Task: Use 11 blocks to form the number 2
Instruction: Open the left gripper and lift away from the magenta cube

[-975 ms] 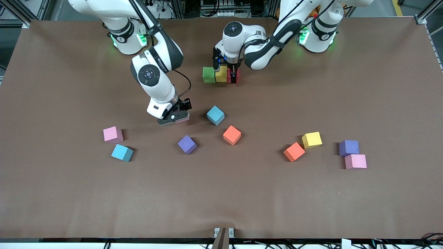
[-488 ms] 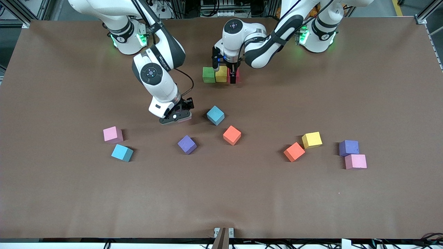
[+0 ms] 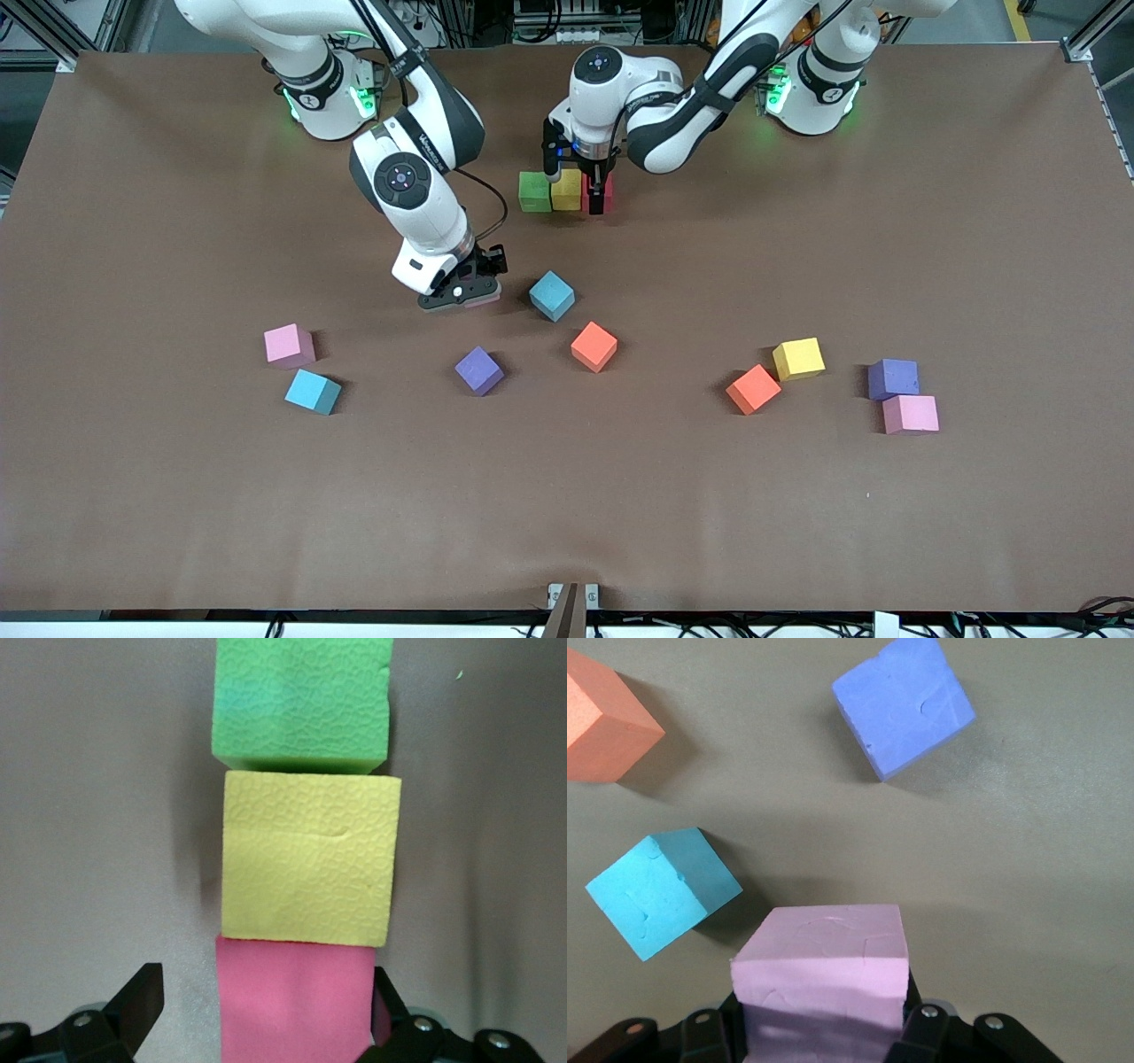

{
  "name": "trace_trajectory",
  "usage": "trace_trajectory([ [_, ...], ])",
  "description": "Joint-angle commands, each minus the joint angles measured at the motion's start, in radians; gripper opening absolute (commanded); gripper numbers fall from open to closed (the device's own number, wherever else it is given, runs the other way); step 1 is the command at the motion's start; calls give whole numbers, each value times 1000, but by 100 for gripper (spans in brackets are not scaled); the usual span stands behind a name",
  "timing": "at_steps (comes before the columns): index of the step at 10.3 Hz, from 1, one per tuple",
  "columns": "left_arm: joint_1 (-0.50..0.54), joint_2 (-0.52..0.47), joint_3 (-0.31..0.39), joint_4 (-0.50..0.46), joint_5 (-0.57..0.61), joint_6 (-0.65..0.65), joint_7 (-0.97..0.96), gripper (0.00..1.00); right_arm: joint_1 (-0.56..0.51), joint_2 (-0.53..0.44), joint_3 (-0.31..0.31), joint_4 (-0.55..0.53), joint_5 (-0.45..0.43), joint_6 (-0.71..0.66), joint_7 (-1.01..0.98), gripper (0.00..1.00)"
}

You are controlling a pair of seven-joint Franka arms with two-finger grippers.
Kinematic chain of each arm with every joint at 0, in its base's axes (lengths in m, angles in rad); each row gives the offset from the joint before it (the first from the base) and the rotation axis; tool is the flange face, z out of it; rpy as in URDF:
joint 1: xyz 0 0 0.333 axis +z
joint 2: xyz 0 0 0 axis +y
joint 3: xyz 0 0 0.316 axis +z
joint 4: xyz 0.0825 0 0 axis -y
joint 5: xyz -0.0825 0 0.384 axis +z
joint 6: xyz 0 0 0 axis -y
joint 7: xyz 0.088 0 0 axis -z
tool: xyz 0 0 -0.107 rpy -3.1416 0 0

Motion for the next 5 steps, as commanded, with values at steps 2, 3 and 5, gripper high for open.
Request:
trace_trajectory([
  [2,12,-75,-18,-23,-42,-7,-14,100,-20,-11,-3,15,1,-44,18,0],
  [3,12,-97,-19,-29,-65,-7,-14,100,-61,-20,-16,15,-2,-73,5,0],
  [5,10,-103,-22,-30,-91,-19,-14,100,-101,-31,-29,20,-42,-90,5,0],
])
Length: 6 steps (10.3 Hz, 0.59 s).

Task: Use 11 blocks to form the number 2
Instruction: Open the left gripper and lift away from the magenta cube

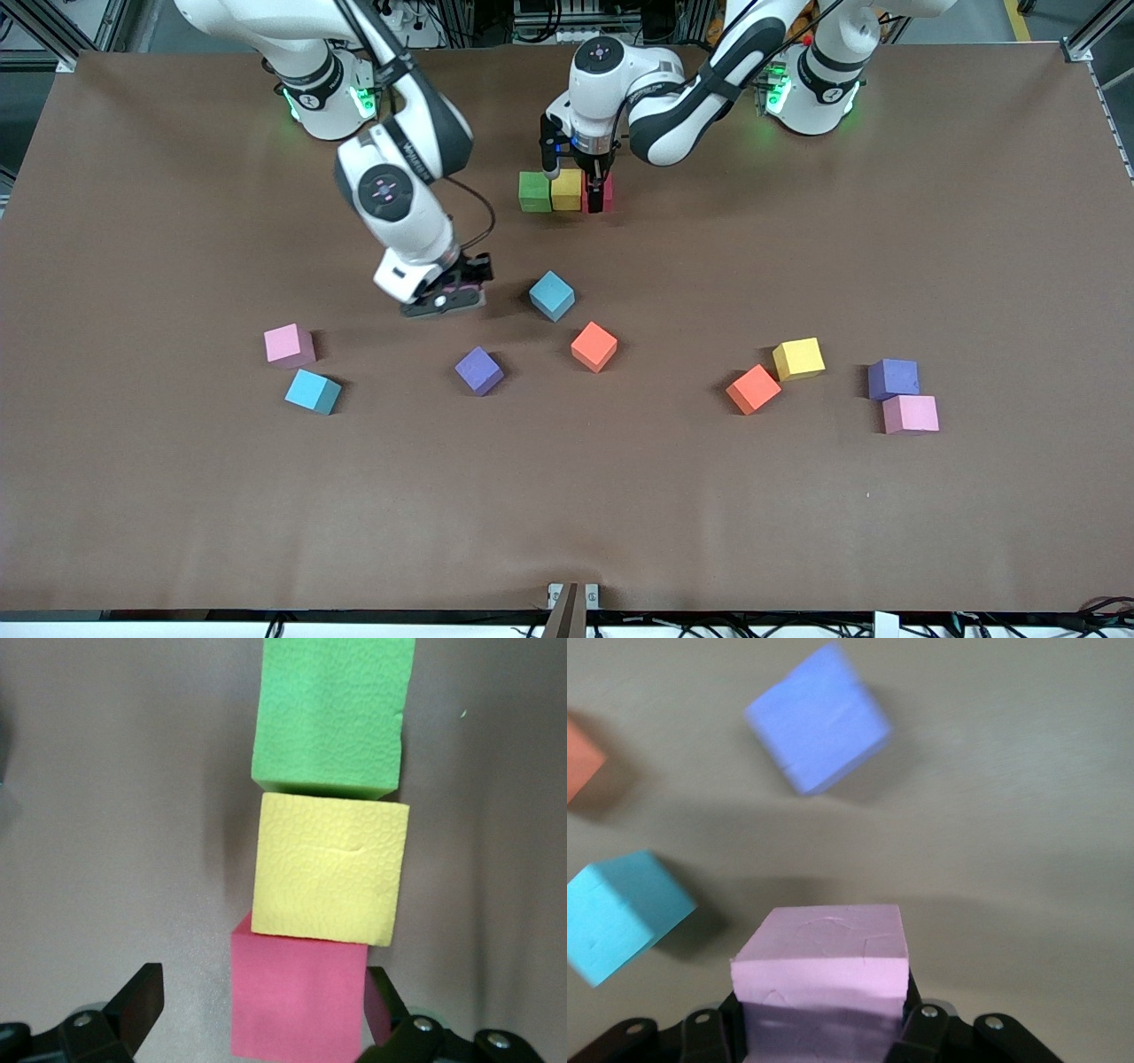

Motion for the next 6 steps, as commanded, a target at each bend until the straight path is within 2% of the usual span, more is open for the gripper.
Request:
trace_trajectory([
  [1,8,-51,-19,-24,-31,-30,-8,100,-49,-27,-15,8,-82,-54,4,0],
  [2,9,-62,-20,-24,-47,-33,-8,100,-71,-25,-15,8,-117,-57,4,0],
  [4,9,-97,-20,-22,-91,-64,-5,100,-74,-25,-15,8,-118,-63,8,0],
  [6,38,-124,-17,5,-186,-76,-3,100,-74,-24,-15,10,-118,-63,15,0],
])
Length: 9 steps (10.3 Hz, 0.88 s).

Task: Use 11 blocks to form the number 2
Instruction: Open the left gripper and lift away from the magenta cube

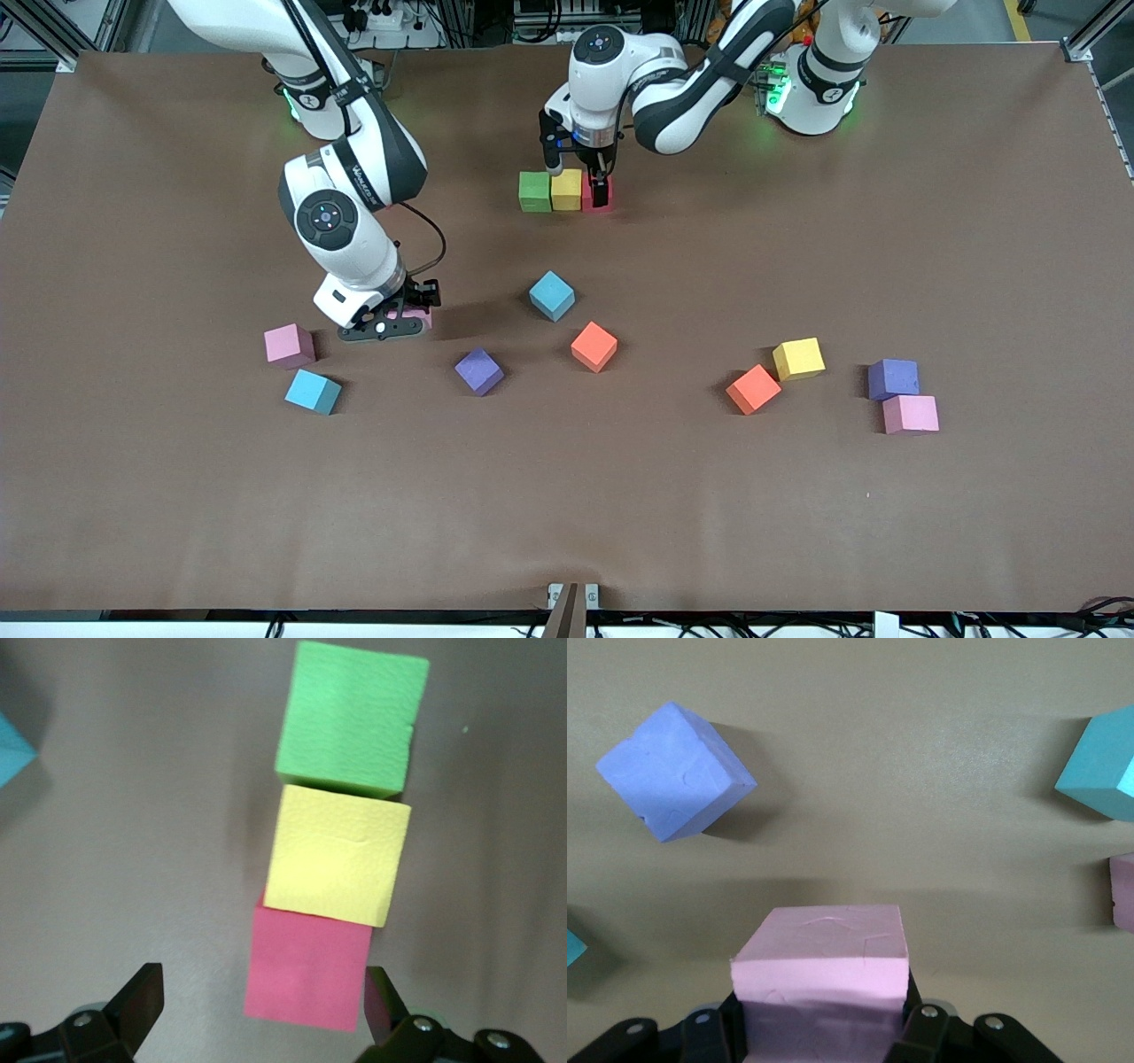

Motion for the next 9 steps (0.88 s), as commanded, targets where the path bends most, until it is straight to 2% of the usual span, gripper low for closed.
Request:
trace_trajectory([
  [1,60,-54,-4,24,-66,-28,0,100,7,-15,8,2,-23,-18,31,0],
  [3,109,-54,31,108,-99,-104,3,100,54,-4,14,25,-14,-16,109,0],
  [6,125,-51,161,271,-138,-267,5,100,161,7,15,40,9,-13,224,0],
  [8,155,-52,244,305,-140,-293,3,100,258,46,17,80,42,-13,325,0],
  [9,174,-55,278,316,-140,-293,0,100,321,79,15,105,94,-7,361,0],
])
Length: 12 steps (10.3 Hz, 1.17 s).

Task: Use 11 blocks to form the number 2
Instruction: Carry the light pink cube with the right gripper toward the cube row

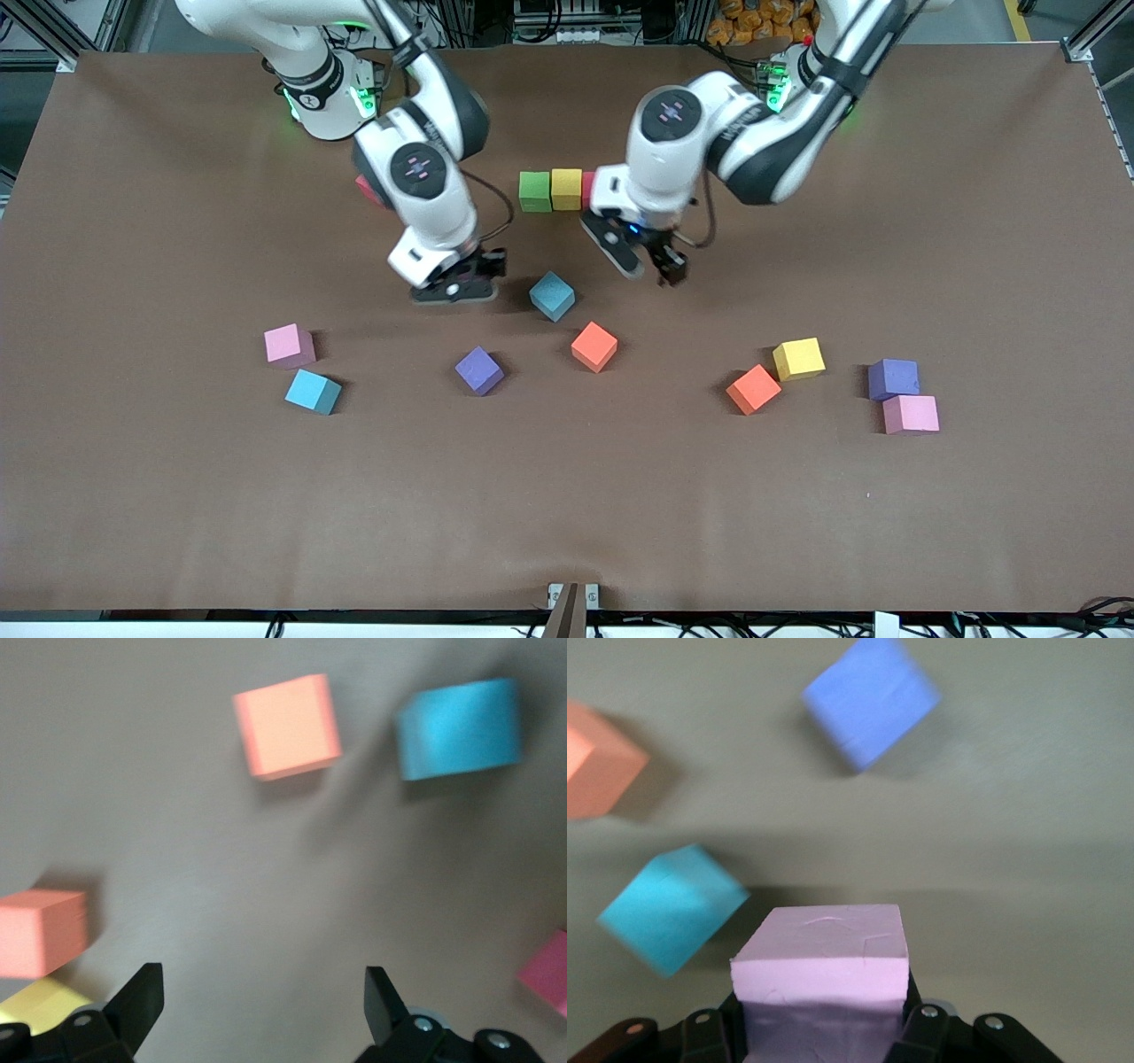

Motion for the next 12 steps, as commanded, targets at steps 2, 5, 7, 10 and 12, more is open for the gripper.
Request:
trace_trajectory([
  [2,24,-10,147,58,-37,-24,-1,100,151,112,-4,132,92,-6,192,0],
  [5,44,78,168,196,-70,-24,-8,100,226,204,-3,234,95,-3,331,0],
  [7,76,90,168,222,-65,-24,1,100,240,259,-3,286,106,0,334,0],
  [10,105,90,168,224,-62,-24,-1,100,267,324,4,323,103,1,308,0],
  [12,108,85,171,224,-56,-26,2,100,290,327,5,321,104,4,311,0],
])
